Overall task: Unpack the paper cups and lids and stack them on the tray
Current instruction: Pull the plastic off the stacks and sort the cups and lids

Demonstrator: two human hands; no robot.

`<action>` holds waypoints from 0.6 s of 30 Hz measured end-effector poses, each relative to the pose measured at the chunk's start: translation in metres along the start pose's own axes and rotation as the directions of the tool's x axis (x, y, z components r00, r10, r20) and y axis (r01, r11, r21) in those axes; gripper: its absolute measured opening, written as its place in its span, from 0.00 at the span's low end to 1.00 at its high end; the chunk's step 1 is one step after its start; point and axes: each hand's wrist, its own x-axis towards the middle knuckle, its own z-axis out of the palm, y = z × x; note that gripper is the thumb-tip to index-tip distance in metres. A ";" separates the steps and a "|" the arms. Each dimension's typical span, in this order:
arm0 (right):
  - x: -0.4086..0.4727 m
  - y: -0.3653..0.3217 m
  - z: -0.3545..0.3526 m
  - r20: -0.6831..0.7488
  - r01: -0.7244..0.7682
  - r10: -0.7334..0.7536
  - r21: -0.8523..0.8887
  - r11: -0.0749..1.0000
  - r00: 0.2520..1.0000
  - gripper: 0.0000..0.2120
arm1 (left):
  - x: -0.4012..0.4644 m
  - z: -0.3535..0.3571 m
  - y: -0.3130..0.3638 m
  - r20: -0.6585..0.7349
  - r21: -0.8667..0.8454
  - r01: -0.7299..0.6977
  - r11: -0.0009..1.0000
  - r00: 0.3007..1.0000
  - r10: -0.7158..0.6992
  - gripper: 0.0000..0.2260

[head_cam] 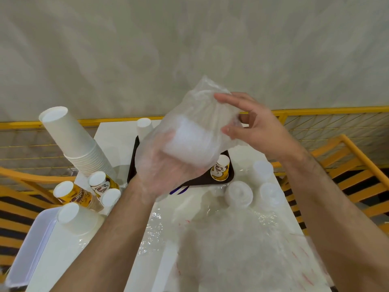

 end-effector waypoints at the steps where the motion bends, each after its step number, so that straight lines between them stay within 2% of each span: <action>1: -0.003 0.001 -0.002 -0.006 -0.025 0.025 0.014 1.000 1.000 0.30 | 0.000 -0.009 0.001 0.100 0.030 -0.055 0.998 0.994 0.052 0.28; 3: -0.013 0.009 -0.002 -0.047 -0.108 0.111 0.060 0.992 0.993 0.31 | -0.006 -0.010 0.005 0.170 -0.047 0.070 0.996 0.984 -0.061 0.27; 5: -0.031 0.024 0.000 -0.099 -0.239 0.254 0.140 0.961 0.962 0.30 | -0.005 -0.025 0.006 0.038 -0.138 0.172 0.975 0.985 -0.168 0.21; 6: -0.042 0.034 0.001 -0.120 -0.315 0.342 0.200 0.928 0.932 0.30 | -0.003 -0.031 0.005 -0.032 -0.074 0.107 0.991 0.993 -0.110 0.17; 8: -0.069 0.055 0.003 -0.139 -0.445 0.502 0.307 0.841 0.853 0.28 | -0.007 -0.037 0.001 -0.084 0.136 0.021 0.990 0.996 -0.010 0.15; 11: -0.111 0.079 0.008 -0.130 -0.568 0.644 0.366 0.738 0.754 0.26 | -0.009 -0.051 -0.010 -0.218 0.259 0.049 0.965 0.976 0.009 0.12; 14: -0.148 0.095 0.016 -0.122 -0.670 0.733 0.328 0.667 0.670 0.25 | -0.016 -0.057 -0.016 -0.339 0.329 0.067 0.942 0.939 0.052 0.15; 18: -0.184 0.098 0.026 -0.024 -0.802 0.819 0.187 0.567 0.574 0.26 | -0.021 -0.064 -0.019 -0.391 0.297 0.077 0.952 0.919 0.048 0.25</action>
